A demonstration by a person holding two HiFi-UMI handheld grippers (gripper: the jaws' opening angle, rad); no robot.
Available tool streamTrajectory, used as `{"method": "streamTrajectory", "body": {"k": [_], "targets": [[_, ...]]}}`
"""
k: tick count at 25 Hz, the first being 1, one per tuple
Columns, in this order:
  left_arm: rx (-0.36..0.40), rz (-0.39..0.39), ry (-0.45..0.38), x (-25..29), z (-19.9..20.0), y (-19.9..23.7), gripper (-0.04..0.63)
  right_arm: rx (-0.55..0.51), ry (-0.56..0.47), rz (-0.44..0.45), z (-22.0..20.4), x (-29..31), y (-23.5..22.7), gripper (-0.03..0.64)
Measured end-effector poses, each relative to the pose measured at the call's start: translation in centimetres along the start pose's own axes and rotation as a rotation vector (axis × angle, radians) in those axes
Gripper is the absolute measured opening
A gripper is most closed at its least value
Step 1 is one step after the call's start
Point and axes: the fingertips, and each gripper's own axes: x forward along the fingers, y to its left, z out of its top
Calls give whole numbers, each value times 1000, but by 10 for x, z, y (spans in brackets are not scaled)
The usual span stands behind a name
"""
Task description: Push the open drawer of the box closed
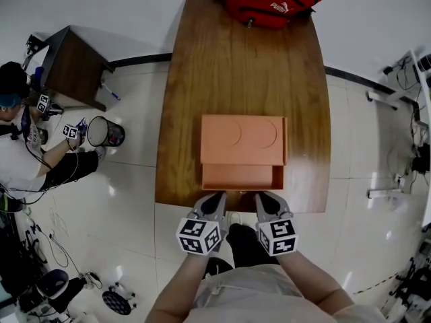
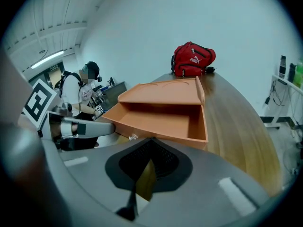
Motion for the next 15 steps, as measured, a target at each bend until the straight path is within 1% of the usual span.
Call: {"method": "streamTrajectory", "body": {"k": [6, 11, 15], "targets": [[27, -3, -16, 15, 20, 6, 6, -21, -21, -10, 19, 15, -9, 3], [16, -17, -15, 28, 35, 10, 6, 3, -39, -32, 34, 25, -19, 3], [24, -21, -13, 39, 48, 16, 6, 3, -52, -48, 46, 35, -26, 3]]}}
